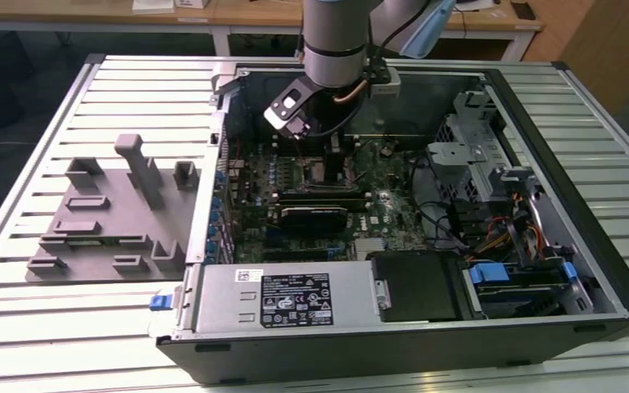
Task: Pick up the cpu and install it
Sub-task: 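Place the cpu into insertion slot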
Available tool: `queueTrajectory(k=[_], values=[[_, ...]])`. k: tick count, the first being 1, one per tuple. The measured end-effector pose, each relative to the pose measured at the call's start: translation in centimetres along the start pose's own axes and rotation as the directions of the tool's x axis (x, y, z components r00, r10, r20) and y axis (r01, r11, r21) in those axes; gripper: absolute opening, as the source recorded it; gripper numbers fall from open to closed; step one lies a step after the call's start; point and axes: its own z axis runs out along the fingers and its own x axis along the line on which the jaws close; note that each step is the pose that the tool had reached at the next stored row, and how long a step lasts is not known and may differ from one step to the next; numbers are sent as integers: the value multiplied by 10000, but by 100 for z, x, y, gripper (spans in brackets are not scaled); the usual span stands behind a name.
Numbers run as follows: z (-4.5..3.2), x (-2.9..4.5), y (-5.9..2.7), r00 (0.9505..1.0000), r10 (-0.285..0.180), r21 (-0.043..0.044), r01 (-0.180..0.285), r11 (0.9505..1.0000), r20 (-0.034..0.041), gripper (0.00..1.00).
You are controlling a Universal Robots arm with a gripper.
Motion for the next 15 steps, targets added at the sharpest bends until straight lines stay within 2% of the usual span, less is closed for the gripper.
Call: queueTrajectory(k=[9,11,12,14,15], values=[[-3,0,0,10000,0,0,0,10000,1,60],[-4,0,0,10000,0,1,0,10000,1,48],[-4,-1,0,10000,0,1,0,10000,1,48],[-5,-1,0,10000,0,1,0,10000,1,36],[-5,0,0,10000,0,1,0,10000,1,36]])
